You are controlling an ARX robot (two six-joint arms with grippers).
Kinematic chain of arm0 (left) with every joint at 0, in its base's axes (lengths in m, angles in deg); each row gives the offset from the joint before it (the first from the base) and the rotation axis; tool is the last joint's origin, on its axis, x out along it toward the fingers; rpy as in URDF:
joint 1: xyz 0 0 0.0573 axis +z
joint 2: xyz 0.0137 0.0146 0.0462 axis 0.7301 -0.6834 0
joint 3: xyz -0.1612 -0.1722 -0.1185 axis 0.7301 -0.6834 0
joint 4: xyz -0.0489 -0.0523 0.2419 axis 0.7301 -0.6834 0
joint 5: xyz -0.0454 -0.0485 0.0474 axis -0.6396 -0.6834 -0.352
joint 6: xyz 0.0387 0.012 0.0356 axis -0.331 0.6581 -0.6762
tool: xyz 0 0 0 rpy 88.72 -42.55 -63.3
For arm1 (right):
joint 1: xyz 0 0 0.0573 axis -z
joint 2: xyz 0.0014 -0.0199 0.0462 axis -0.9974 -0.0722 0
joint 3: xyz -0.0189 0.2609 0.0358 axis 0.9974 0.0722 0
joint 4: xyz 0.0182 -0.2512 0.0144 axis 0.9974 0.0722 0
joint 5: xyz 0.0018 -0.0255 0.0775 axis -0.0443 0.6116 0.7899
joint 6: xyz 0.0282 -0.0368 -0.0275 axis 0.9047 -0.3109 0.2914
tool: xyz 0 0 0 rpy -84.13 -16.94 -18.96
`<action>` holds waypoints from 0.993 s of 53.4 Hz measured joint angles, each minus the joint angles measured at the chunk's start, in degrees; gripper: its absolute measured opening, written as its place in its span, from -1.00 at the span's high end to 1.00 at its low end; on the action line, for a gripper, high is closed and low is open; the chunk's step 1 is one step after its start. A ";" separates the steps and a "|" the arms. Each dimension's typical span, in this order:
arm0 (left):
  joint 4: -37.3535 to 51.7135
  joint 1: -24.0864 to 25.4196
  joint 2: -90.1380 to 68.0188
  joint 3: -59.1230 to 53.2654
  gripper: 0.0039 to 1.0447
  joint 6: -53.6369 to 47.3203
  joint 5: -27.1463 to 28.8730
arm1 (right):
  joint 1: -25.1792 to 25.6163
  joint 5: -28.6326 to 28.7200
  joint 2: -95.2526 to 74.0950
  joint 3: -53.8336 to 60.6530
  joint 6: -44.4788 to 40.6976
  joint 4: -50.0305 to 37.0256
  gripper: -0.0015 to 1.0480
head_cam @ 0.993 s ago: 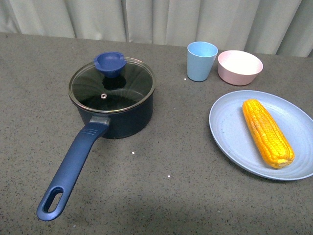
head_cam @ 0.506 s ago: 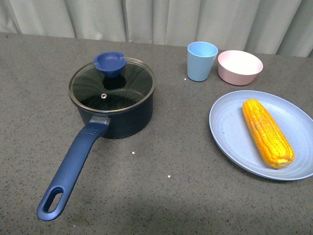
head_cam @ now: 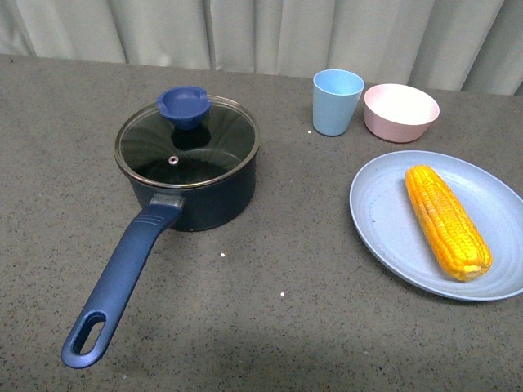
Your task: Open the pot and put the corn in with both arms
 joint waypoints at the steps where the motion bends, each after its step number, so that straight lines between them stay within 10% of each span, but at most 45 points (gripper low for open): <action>1: -1.07 -0.04 -2.03 0.42 -0.88 0.11 -1.49 | 0.00 0.00 0.00 0.00 0.02 0.00 -0.82; 29: 48.63 -16.55 -65.35 12.52 -0.88 8.41 8.22 | 0.02 0.00 0.00 0.00 0.00 0.00 -0.82; 53: 56.28 -23.21 -103.30 36.39 -0.88 8.92 12.28 | 0.00 0.00 0.00 0.00 0.00 0.00 -0.82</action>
